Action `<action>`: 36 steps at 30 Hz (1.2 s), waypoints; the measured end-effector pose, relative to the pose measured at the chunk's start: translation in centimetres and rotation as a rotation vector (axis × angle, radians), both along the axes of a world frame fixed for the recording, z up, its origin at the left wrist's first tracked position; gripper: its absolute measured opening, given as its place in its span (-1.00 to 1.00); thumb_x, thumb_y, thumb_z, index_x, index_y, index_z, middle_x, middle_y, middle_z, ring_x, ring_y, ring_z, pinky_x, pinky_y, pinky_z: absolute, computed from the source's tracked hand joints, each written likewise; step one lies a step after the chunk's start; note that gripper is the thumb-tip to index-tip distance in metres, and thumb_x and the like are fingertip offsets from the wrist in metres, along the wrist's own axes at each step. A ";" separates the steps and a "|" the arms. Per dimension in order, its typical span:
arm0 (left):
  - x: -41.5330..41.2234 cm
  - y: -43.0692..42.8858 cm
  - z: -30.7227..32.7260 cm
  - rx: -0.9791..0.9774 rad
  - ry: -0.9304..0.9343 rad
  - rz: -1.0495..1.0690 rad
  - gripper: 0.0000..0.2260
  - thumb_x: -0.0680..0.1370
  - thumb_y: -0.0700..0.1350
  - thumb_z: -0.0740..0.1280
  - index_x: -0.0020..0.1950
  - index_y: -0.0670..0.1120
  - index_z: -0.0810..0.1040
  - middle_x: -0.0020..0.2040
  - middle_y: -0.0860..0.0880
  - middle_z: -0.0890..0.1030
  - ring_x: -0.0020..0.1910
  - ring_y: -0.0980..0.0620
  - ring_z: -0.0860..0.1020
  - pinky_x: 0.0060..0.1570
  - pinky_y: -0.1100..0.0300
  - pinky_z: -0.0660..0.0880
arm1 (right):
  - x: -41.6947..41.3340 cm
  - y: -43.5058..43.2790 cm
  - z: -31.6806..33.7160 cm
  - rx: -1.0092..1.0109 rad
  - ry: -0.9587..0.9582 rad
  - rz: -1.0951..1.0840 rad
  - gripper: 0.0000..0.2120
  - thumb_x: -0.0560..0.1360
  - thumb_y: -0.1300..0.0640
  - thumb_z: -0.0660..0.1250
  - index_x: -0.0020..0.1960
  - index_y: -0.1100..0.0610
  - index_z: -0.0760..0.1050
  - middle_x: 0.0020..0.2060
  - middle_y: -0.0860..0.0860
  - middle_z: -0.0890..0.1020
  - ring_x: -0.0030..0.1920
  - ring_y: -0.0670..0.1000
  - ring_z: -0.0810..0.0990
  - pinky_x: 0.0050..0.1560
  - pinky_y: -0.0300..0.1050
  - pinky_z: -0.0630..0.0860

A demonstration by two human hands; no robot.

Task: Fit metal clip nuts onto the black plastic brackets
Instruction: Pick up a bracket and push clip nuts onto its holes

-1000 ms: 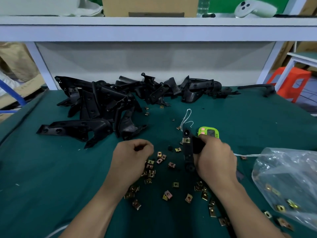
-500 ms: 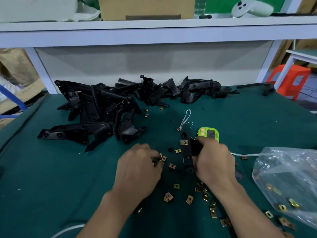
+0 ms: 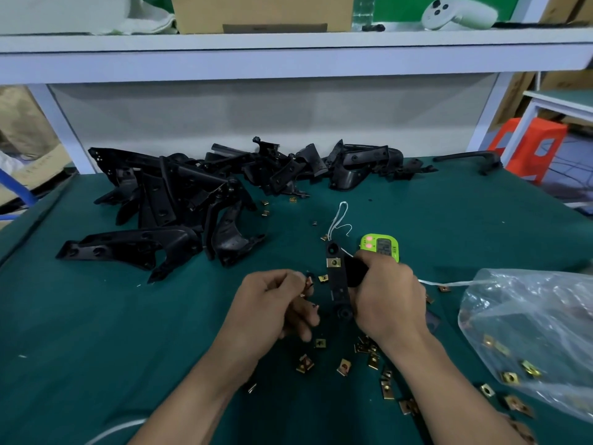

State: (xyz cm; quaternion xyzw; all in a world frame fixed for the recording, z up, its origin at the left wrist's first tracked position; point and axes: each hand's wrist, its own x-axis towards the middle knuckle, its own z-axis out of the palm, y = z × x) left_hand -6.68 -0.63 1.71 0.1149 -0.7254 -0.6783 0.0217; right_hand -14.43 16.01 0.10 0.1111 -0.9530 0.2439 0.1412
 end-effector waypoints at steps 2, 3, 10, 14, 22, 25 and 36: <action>0.2 0.3 0.1 0.091 0.007 -0.018 -0.74 0.68 -0.14 0.26 -0.15 -0.18 0.60 -0.25 -0.21 0.71 -0.36 -0.08 0.67 -0.47 0.28 0.44 | 0.0 0.0 0.1 0.006 -0.003 0.005 -0.82 0.35 0.14 0.40 -0.09 -0.03 0.49 -0.45 -0.11 0.41 -0.33 0.13 0.39 -0.31 -0.09 0.27; 0.1 0.3 0.0 0.128 0.014 -0.011 -0.77 0.67 -0.17 0.28 -0.13 -0.20 0.62 -0.23 -0.22 0.72 -0.32 -0.08 0.69 -0.44 0.27 0.48 | 0.0 0.0 0.1 0.006 -0.004 0.007 -0.82 0.35 0.16 0.39 -0.08 -0.03 0.49 -0.45 -0.11 0.41 -0.32 0.13 0.39 -0.30 -0.09 0.28; 0.1 0.1 -0.4 0.193 0.073 -0.002 -0.86 0.59 -0.23 0.40 -0.10 -0.13 0.75 -0.20 -0.23 0.72 -0.31 -0.05 0.69 -0.35 0.26 0.57 | -0.1 0.0 -0.2 -0.001 0.001 0.007 -0.79 0.33 0.20 0.35 -0.08 -0.03 0.49 -0.44 -0.11 0.42 -0.32 0.14 0.42 -0.30 -0.09 0.30; 0.1 0.1 -0.5 0.192 0.127 0.058 -0.84 0.54 -0.31 0.42 -0.13 -0.10 0.76 -0.22 -0.22 0.72 -0.31 -0.02 0.68 -0.33 0.26 0.58 | -0.1 -0.1 -0.1 -0.018 -0.014 0.013 -0.81 0.34 0.13 0.40 -0.07 -0.03 0.49 -0.43 -0.10 0.43 -0.31 0.17 0.42 -0.29 -0.08 0.31; -0.1 -0.6 -0.4 0.101 0.250 0.201 -0.81 0.39 -0.34 0.54 -0.22 -0.04 0.73 -0.30 -0.01 0.68 -0.31 0.16 0.60 -0.25 0.37 0.52 | 0.0 -0.1 -0.1 -0.027 -0.013 0.018 -0.79 0.36 0.10 0.42 -0.03 -0.06 0.52 -0.45 -0.13 0.39 -0.33 0.14 0.37 -0.28 -0.08 0.28; -0.2 -0.4 -0.5 0.118 0.193 0.183 -0.80 0.44 -0.35 0.51 -0.22 -0.04 0.72 -0.24 -0.08 0.71 -0.27 0.09 0.63 -0.25 0.34 0.54 | 0.0 -0.1 -0.2 -0.037 -0.017 0.018 -0.80 0.37 0.10 0.42 -0.03 -0.07 0.52 -0.45 -0.13 0.39 -0.33 0.14 0.38 -0.27 -0.07 0.30; 0.0 -0.2 -0.4 0.152 0.207 0.111 -0.91 0.32 -0.21 0.45 -0.22 -0.07 0.70 -0.27 -0.17 0.70 -0.35 0.04 0.63 -0.30 0.29 0.55 | 0.1 -0.1 -0.2 -0.045 -0.013 0.023 -0.79 0.38 0.13 0.42 -0.03 -0.08 0.53 -0.46 -0.15 0.39 -0.41 0.01 0.35 -0.30 -0.09 0.28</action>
